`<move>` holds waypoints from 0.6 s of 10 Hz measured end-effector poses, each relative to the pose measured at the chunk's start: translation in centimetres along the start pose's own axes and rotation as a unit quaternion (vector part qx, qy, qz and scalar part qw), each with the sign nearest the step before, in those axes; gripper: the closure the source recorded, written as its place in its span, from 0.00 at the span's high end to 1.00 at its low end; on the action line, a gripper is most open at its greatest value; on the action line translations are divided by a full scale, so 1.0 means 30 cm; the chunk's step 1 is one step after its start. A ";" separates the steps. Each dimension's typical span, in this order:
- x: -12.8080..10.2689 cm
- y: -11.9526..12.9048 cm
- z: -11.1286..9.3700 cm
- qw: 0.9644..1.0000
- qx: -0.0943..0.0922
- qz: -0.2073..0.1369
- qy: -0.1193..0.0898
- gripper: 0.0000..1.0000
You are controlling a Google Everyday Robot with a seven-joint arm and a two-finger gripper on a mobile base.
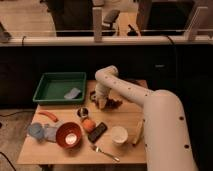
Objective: Place grapes in red bowl
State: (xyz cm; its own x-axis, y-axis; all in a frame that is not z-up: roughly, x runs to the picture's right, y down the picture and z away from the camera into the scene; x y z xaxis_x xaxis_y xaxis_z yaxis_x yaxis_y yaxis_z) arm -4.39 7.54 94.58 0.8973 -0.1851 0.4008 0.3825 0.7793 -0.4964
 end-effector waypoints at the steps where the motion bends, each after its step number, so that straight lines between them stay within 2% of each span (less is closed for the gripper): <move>1: -0.005 0.006 -0.022 1.000 0.000 -0.003 0.000 0.00; 4: -0.038 0.038 -0.137 1.000 -0.002 -0.013 0.006 0.00; 6: -0.077 0.075 -0.204 1.000 -0.002 -0.025 0.003 0.00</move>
State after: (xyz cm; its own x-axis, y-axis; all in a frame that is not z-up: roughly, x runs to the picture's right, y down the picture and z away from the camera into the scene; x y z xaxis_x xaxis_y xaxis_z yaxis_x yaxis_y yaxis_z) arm -4.25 6.04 87.85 0.8788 -0.2268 0.4199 0.4269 0.7670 -0.4790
